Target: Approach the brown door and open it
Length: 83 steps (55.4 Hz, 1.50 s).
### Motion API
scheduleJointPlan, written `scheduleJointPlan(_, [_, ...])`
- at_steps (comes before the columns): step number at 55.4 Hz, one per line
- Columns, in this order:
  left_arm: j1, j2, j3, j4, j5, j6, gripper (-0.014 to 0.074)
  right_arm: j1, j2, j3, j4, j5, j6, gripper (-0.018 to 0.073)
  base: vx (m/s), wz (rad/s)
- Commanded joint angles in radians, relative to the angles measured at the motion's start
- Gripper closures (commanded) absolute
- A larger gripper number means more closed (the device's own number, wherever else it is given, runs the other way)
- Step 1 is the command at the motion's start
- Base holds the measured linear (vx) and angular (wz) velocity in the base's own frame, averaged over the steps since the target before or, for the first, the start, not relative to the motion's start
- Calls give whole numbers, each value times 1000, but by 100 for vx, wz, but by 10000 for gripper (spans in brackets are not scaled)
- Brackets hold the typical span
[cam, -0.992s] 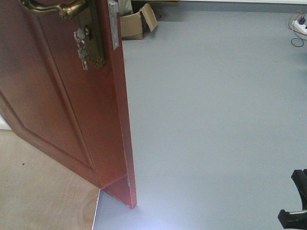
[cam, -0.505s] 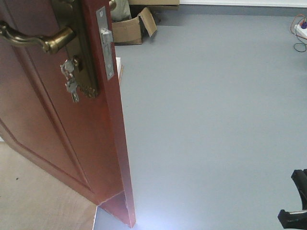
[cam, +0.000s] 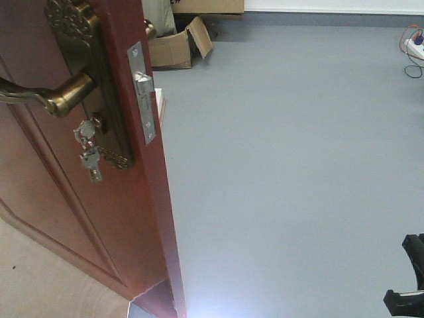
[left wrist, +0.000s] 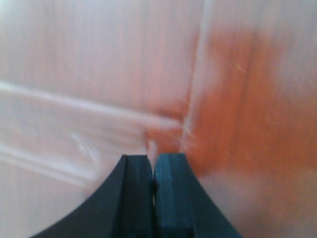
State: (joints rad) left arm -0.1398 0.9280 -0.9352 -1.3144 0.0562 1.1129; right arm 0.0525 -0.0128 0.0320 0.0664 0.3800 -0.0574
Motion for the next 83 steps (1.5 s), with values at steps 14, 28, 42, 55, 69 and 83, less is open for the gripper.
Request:
scheduleJointPlan(14, [-7, 2, -32, -5, -12, -1, 421, 1, -6, 4, -4, -82, -8, 559, 13, -1])
scheduleJointPlan(28, [-7, 2, -32, -5, -12, -1, 421, 1, -6, 4, -4, -82, -8, 559, 14, -3])
scheduleJointPlan(42, [-7, 2, -32, -5, -12, -1, 421, 1, -6, 4, -4, -81, -8, 559, 14, -1])
scheduleJointPlan(55, [-7, 2, -32, -5, -12, -1, 421, 1, -6, 4, -4, -75, -8, 559, 14, 1])
scheduleJointPlan(69, [-7, 2, -32, -5, -12, -1, 421, 1, -6, 4, -4, -75, -8, 559, 13, 3])
scheduleJointPlan(83, [-7, 2, -32, -5, -12, -1, 421, 1, -6, 4, -4, -75, -8, 559, 12, 4])
